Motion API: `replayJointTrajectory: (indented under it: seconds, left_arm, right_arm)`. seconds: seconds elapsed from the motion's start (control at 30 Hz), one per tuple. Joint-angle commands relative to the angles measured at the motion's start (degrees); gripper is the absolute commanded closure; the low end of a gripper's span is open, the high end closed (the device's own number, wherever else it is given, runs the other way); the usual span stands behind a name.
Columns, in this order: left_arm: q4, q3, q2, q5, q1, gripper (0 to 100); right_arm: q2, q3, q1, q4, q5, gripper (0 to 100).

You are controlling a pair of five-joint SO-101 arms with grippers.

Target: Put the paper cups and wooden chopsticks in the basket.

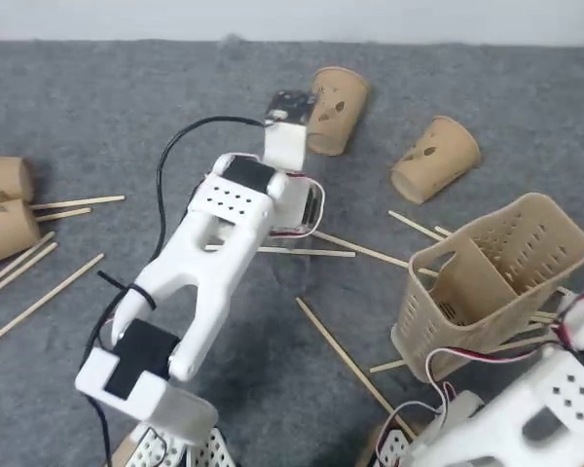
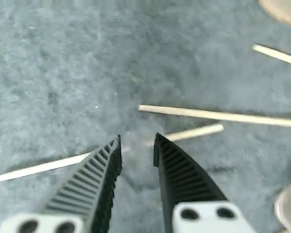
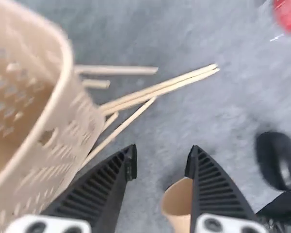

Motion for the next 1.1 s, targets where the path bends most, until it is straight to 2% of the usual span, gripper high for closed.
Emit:
replayJointTrajectory:
  seconds: [0.0,0.17,0.33,0.47,0.53,0.6,0.8,1.07]
  left_arm:
    - [-5.5,2.5,-3.5,3.9,-2.7,89]
    - [-5.9,2.1,-3.6,7.5,-7.1,89]
    - [-7.6,2.1,-3.6,8.1,-10.1,89]
    - [-8.7,2.2,-3.6,7.9,-10.6,90]
    - [-8.9,2.3,-3.5,7.8,-10.6,90]
    - [-9.6,2.3,-3.2,7.7,-10.6,90]
    - [-11.9,2.9,-3.1,3.9,-12.9,90]
    - [-14.9,4.5,-3.1,3.7,-12.8,90]
  right_arm:
    - [0.7,-10.7,-0.2,3.6,3.5,81.1]
    - [13.9,-34.5,-6.3,17.8,2.1,81.1]
    - [28.5,-51.9,-9.4,18.1,-5.1,81.1]
    - [35.9,-57.8,-17.6,18.0,-4.3,81.1]
    - [38.5,-58.6,-22.4,18.0,-0.4,81.1]
    - [40.9,-58.6,-26.2,18.2,6.9,81.2]
    - [49.7,-58.6,-26.9,18.2,21.2,81.2]
    - [63.0,-58.6,-22.6,18.2,25.2,82.7]
